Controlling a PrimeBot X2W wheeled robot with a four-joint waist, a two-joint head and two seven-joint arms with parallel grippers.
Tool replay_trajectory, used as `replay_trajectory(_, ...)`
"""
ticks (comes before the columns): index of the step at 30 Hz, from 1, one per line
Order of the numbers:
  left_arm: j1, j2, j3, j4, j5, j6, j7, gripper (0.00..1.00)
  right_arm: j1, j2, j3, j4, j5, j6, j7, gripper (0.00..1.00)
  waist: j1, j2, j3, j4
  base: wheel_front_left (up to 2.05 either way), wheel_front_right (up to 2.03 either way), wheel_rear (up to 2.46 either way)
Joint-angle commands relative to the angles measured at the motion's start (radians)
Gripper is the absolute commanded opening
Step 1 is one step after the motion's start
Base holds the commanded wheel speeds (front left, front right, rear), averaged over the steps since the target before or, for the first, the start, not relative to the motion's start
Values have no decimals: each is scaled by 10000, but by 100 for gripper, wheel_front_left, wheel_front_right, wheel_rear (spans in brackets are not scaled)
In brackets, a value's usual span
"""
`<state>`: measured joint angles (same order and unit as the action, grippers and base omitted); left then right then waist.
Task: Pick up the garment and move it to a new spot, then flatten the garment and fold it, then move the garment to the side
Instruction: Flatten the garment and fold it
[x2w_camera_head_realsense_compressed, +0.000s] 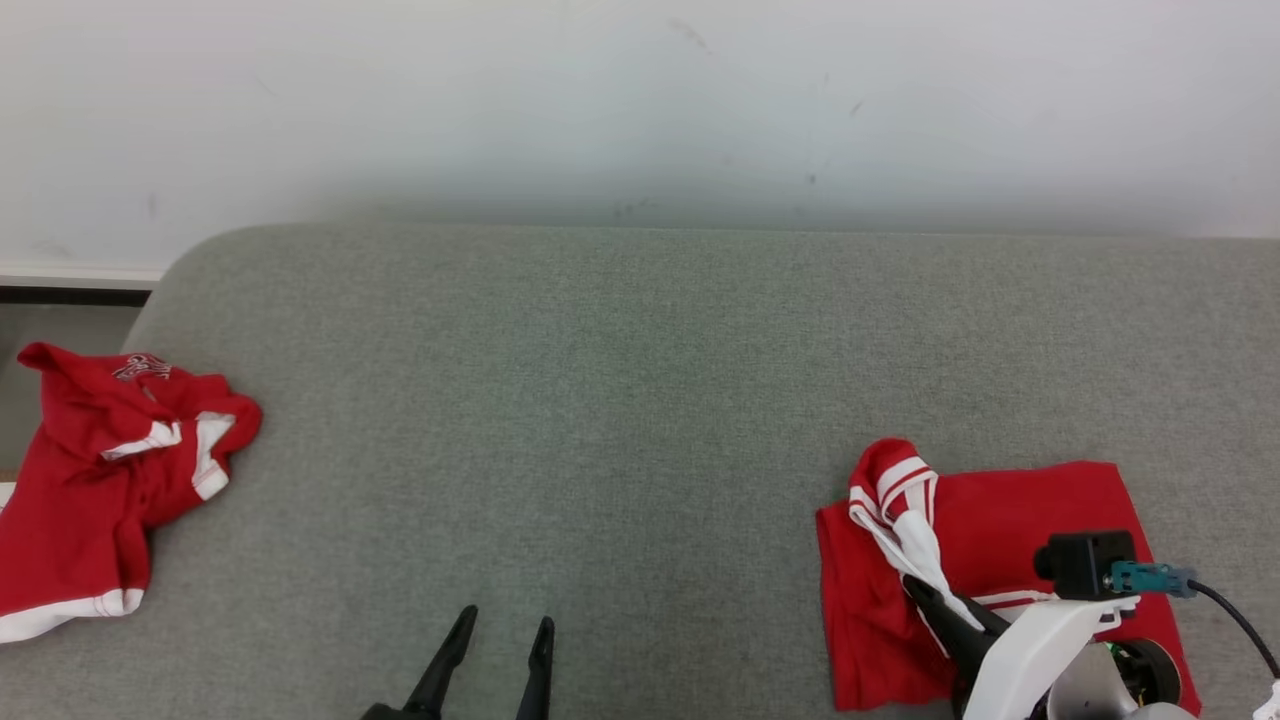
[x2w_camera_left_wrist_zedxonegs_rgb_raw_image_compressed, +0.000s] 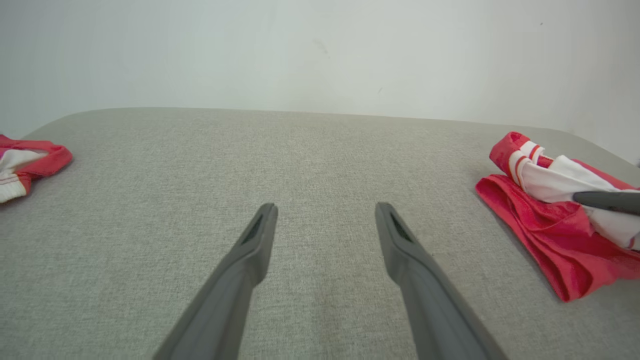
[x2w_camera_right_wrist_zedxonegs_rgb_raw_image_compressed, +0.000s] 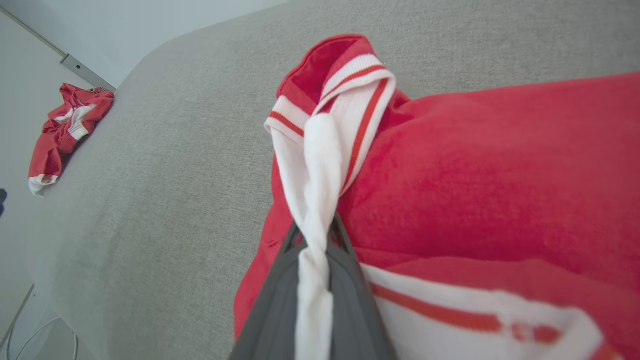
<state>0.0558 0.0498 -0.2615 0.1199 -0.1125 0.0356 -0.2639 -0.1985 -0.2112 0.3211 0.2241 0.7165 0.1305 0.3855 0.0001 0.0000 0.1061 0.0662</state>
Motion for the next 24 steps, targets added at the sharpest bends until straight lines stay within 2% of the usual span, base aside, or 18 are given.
replay_trajectory(1,123,23,39,21,169,-29,-5,100,103,176,-14,-13,-102,1,-157,30,-1,0,-14,-21,0,0,0)
replay_trajectory(2,133,22,36,36,166,-33,-5,100,104,315,-28,-15,-63,1,-202,60,-1,0,-23,-32,0,0,0)
replay_trajectory(3,136,22,34,45,159,-29,-5,100,99,426,-11,-76,-47,1,-282,100,-1,0,-27,-43,0,0,0)
replay_trajectory(8,176,22,20,87,106,1,-5,100,331,744,279,-822,181,1,-629,100,-1,0,-108,-87,0,0,0)
replay_trajectory(13,348,21,120,121,152,5,-6,100,811,694,492,-1991,186,1,-1210,100,-1,0,-322,-242,0,0,0)
replay_trajectory(19,493,24,251,98,172,-11,-6,100,1625,349,-12,-3247,-376,1,-1946,100,-1,0,-642,-482,0,0,0)
replay_trajectory(24,680,24,339,45,132,22,-6,100,2260,-6,-1051,-3791,-1062,1,-2689,100,-1,0,-963,-699,0,0,0)
